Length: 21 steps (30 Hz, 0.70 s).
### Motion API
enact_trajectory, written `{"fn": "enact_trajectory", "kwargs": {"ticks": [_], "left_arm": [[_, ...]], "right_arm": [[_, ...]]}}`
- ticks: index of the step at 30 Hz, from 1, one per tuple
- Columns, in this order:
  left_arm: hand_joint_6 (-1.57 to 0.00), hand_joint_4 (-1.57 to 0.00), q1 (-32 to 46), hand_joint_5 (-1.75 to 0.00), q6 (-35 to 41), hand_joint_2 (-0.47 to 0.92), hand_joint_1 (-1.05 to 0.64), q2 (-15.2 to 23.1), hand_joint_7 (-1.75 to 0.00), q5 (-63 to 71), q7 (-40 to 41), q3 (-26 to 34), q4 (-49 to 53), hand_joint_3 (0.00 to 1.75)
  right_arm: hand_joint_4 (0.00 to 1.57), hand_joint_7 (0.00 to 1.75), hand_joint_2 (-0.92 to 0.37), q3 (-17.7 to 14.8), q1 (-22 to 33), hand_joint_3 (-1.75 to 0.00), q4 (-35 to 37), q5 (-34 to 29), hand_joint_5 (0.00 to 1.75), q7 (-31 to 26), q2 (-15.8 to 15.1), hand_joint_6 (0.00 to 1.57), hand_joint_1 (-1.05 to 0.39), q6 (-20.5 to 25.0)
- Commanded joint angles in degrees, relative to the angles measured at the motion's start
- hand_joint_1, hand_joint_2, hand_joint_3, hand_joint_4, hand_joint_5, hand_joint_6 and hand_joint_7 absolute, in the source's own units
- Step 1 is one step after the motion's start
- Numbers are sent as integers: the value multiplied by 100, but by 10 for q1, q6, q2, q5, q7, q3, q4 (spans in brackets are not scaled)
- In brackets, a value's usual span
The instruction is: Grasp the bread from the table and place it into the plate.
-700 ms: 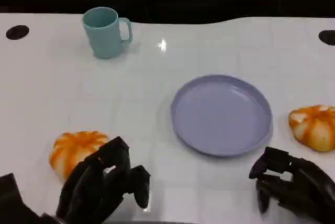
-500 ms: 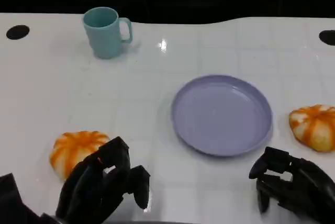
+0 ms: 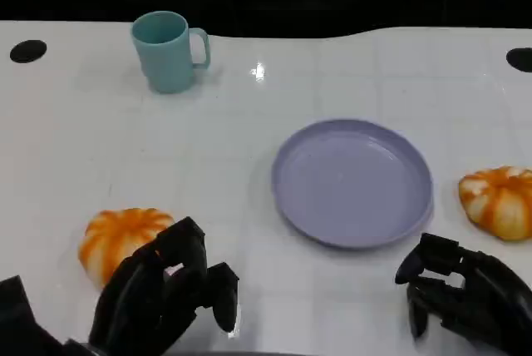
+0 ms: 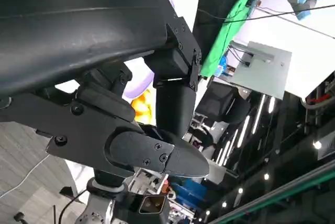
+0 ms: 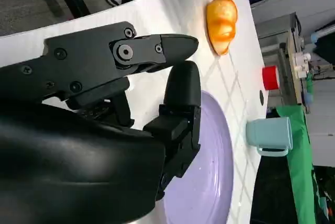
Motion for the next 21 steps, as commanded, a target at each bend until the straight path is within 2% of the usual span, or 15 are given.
{"fn": "enact_trajectory", "kwargs": {"ticks": [1, 6, 8, 12, 19, 21], "left_arm": [[-73, -89, 0, -175, -10, 92, -78, 3, -161, 8, 6, 6, -3, 11], [-65, -80, 1, -175, -81, 92, -78, 3, -154, 54, 18, 7, 2, 17], [-66, -69, 1, -171, -106, 92, -76, 10, -129, 76, 27, 7, -2, 23], [-64, -60, -6, -150, -161, 92, -73, 24, -95, 114, 32, 7, -1, 27], [-63, -52, -20, -111, -248, 92, -71, 71, -47, 214, 69, 4, -2, 25], [-63, -50, -22, -104, -264, 92, -71, 84, -40, 244, 88, 2, -8, 25]], "right_arm": [[67, 135, -92, 1, 9, -26, 3, -12, 175, -8, -11, 69, -53, 3], [67, 135, -92, -3, 8, -25, 3, -3, 175, -2, -6, 69, -52, 7], [67, 135, -92, -4, 8, -25, 1, 0, 175, -2, -5, 69, -51, 12], [67, 134, -92, -3, 10, -24, -2, -3, 175, -5, -5, 70, -52, 13], [66, 132, -92, -3, 11, -24, -6, 0, 175, -4, -5, 69, -52, 22], [66, 132, -92, -3, 12, -24, -7, 2, 175, -3, -4, 69, -52, 24]]}}
